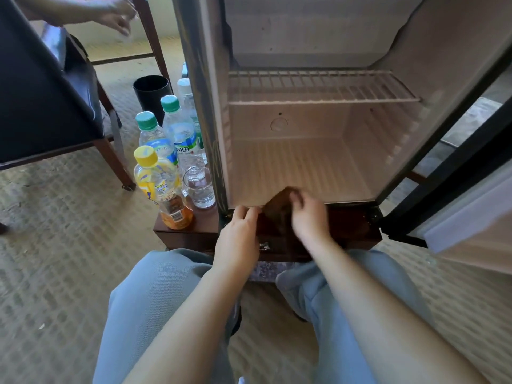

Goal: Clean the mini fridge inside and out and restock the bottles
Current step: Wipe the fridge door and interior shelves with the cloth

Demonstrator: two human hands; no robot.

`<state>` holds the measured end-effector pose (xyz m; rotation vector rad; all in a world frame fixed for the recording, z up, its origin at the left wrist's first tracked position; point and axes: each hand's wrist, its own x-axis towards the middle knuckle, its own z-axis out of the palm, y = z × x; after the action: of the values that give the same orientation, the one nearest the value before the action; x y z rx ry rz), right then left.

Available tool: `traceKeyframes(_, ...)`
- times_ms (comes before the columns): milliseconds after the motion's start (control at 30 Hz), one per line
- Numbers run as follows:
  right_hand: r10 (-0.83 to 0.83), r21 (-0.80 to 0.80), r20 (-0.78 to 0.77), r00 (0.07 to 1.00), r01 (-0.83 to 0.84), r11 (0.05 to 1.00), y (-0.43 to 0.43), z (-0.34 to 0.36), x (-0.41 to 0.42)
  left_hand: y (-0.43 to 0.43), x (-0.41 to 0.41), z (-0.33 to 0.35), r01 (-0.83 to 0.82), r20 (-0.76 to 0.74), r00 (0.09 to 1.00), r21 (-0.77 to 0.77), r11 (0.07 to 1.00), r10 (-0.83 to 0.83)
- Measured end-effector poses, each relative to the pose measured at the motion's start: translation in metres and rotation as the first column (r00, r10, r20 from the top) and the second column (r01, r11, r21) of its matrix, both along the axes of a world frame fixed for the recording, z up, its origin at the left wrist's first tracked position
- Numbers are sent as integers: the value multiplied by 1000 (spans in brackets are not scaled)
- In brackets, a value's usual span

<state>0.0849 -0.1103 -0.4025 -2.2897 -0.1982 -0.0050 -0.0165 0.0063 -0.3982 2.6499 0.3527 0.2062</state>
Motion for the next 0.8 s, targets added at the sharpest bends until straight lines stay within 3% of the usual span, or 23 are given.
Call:
traceKeyframes(67, -204, 16, 159, 966, 204, 979, -15, 4, 26, 6, -1, -3, -7, -48, 999, 22, 1000, 9)
traceKeyframes(133, -258, -25, 202, 945, 268, 963, -28, -6, 45, 13, -1, -7, 31, -85, 996, 44, 999, -27)
traceKeyframes(233, -91, -409, 44, 995, 101, 907, -19, -32, 57, 20, 2, -10, 89, -141, 987, 61, 994, -80)
traceKeyframes(300, 29, -550, -1, 1000, -25, 835, -3, -42, 52, 22, 4, -10, 90, -132, 988, 57, 994, -82)
traceKeyframes(400, 228, -585, 23, 973, -172, 793, 29, -44, 26, 23, 5, -7, 57, -96, 994, 55, 997, -51)
traceKeyframes(567, 563, -518, 48, 825, -462, 720, 75, -52, -24, 34, 0, -8, -113, -67, 991, 65, 991, 118)
traceKeyframes(700, 580, -521, 98, 809, -455, 722, 47, -54, -8, 43, -7, -10, -171, -59, 983, 86, 982, 176)
traceKeyframes(800, 373, -461, 110, 921, -285, 841, -1, -48, 22, 42, -4, -8, -156, -89, 983, 65, 986, 161)
